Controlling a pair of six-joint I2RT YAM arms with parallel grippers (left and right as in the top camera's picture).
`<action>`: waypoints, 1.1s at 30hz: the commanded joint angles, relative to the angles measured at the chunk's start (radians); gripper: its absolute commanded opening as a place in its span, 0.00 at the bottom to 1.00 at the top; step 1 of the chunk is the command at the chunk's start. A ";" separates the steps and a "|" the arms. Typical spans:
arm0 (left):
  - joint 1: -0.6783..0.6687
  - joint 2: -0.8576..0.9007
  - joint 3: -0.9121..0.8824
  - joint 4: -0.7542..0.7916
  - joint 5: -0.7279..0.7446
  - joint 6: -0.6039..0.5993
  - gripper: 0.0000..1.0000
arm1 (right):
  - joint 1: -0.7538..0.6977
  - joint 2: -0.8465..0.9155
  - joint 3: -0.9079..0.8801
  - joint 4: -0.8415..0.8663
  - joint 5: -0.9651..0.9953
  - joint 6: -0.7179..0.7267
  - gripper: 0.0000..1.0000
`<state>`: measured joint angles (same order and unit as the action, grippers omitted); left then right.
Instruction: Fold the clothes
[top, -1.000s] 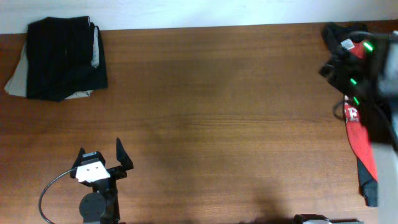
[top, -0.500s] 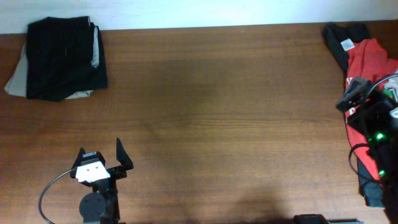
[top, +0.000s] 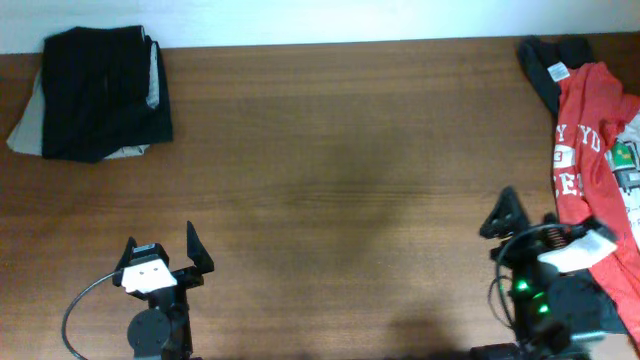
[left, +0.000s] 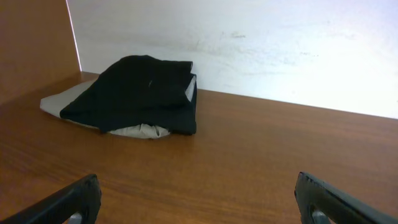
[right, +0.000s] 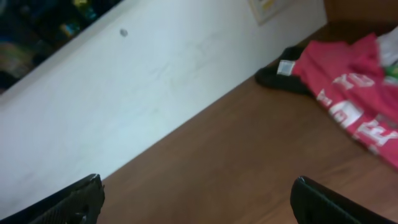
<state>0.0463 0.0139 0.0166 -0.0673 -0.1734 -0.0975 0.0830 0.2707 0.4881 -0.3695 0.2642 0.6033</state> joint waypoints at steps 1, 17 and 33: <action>0.004 -0.009 -0.008 0.003 -0.007 0.016 0.99 | 0.023 -0.087 -0.122 0.071 0.006 0.016 0.99; 0.004 -0.009 -0.008 0.003 -0.007 0.016 0.99 | -0.035 -0.267 -0.302 0.165 -0.115 -0.053 0.99; 0.004 -0.009 -0.008 0.003 -0.007 0.016 0.99 | -0.077 -0.267 -0.469 0.430 -0.209 -0.133 0.99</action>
<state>0.0463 0.0139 0.0166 -0.0662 -0.1734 -0.0971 0.0135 0.0147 0.0822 -0.0082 0.1108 0.4953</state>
